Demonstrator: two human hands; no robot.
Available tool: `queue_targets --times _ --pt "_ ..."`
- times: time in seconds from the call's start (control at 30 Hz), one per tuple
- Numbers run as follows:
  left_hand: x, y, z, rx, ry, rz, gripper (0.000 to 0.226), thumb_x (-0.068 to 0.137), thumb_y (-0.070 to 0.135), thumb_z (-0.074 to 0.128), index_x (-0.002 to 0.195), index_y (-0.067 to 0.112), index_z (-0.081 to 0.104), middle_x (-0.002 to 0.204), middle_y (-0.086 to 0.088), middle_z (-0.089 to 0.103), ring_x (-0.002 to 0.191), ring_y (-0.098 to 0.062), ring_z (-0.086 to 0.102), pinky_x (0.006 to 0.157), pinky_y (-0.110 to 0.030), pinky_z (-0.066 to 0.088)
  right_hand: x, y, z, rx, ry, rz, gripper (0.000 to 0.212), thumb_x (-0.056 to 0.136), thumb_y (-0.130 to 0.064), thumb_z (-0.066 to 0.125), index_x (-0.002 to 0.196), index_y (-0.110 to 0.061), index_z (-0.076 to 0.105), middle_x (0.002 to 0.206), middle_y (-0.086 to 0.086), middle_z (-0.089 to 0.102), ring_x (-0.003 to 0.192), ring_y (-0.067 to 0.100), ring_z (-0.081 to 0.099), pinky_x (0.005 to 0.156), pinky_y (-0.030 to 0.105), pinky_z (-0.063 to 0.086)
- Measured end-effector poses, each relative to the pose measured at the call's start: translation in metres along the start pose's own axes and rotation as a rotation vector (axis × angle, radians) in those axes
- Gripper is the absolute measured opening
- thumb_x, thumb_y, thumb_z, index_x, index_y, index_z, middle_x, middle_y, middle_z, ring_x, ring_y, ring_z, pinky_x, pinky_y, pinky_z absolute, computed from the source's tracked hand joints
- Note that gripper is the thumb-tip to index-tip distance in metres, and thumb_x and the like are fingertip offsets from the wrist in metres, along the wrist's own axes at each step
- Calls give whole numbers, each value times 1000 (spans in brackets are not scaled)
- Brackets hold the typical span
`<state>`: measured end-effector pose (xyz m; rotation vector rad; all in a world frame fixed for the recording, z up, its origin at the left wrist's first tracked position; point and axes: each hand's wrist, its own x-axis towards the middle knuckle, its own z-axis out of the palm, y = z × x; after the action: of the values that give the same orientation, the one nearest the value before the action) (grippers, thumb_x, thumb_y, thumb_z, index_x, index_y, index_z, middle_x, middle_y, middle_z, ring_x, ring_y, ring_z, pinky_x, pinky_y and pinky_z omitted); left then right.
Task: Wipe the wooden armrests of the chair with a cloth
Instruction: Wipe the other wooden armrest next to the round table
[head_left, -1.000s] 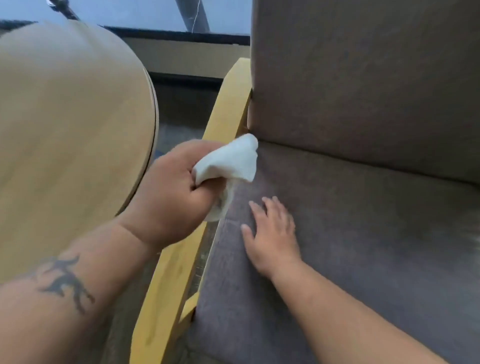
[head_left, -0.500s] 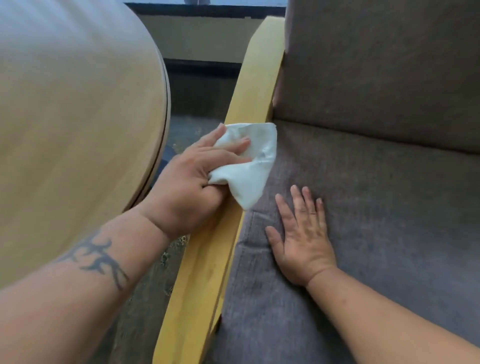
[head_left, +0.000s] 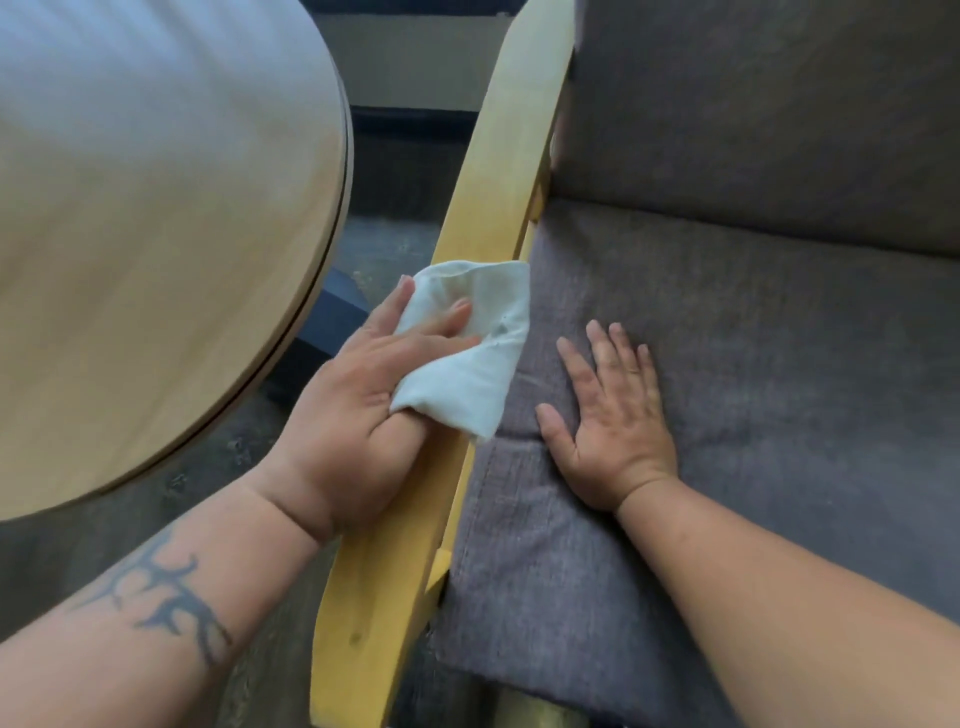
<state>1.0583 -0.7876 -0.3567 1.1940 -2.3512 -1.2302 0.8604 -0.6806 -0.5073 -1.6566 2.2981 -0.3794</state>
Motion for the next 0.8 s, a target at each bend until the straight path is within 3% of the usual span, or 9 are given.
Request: queue_targets --times 0.17,0.3,0.4,0.47,0.6,0.67,0.77,0.8 --pt "-5 -5 -3 0 -35 28 48 82 31 44 122 53 59 145 38 42 151 2 15 121 -28 18 -1 -1 1 -36 19 11 73 89 -58 37 152 -21 36 163 13 27 153 31 16 123 53 9" --pt "-2 3 -10 70 -96 16 51 84 21 46 121 56 53 140 40 38 151 -2 13 122 -32 16 -21 -33 -13 -23 -26 174 69 93 -55 32 153 -21 37 164 10 25 153 28 15 124 49 4" --pt "0 8 -17 129 -137 26 52 82 22 45 127 44 59 137 41 35 151 -6 14 124 -38 18 -73 -70 -10 33 -72 277 67 94 -52 29 155 -23 30 166 6 19 154 25 8 122 46 -5" --pt "1 9 -20 138 -158 45 52 83 21 45 129 40 60 134 45 32 151 -7 15 124 -44 21 -97 -78 -1 5 -55 295 66 94 -52 33 153 -24 33 165 5 23 154 24 12 122 47 -2" --pt "1 -3 -20 58 -159 115 50 85 21 47 127 48 54 127 57 30 150 -6 17 122 -48 23 -94 -69 18 -21 31 274 70 86 -52 41 149 -22 39 162 8 31 152 28 20 123 52 9" --pt "0 -10 -19 7 -135 141 49 87 21 48 128 48 52 134 49 36 151 -9 20 122 -46 25 -94 -67 25 -25 67 263 71 84 -51 42 148 -21 39 161 10 33 151 30 22 122 53 10" --pt "-3 -14 -18 -41 -119 98 47 88 23 49 129 44 55 151 16 42 151 -9 20 121 -42 27 -93 -67 26 -48 78 263 72 83 -51 41 148 -20 38 161 10 32 151 30 21 123 51 8" --pt "-8 -15 -18 -44 -123 91 46 88 24 49 129 43 57 150 16 41 151 -7 19 121 -39 27 -93 -67 26 -58 79 269 72 83 -51 40 149 -20 38 161 10 31 151 30 21 123 51 7"
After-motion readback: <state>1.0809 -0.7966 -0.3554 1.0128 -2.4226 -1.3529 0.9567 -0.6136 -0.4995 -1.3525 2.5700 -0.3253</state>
